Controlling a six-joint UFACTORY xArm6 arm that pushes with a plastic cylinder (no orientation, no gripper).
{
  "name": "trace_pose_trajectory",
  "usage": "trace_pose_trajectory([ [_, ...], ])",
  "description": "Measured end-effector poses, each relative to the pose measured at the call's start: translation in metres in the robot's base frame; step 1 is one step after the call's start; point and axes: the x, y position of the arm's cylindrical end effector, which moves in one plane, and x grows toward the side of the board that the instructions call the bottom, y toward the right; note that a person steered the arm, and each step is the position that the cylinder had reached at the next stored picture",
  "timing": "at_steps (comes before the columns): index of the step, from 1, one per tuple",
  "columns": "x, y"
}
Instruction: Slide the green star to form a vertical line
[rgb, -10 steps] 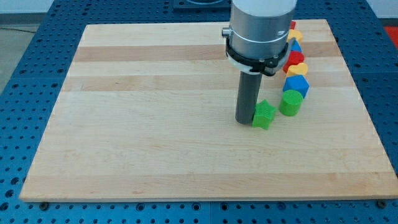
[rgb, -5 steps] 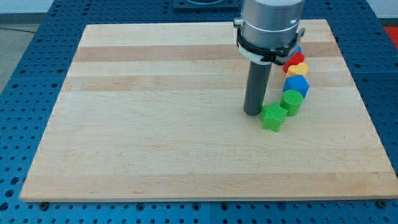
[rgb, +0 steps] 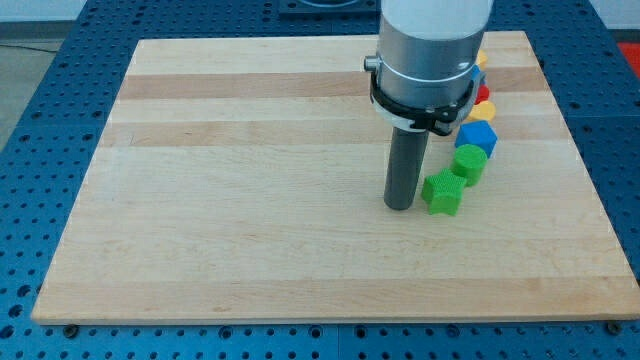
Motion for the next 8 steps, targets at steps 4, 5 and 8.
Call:
trace_pose_trajectory([
  [4, -0.003, 0.017],
  [5, -0.003, 0.026],
  [8, 0.003, 0.039],
])
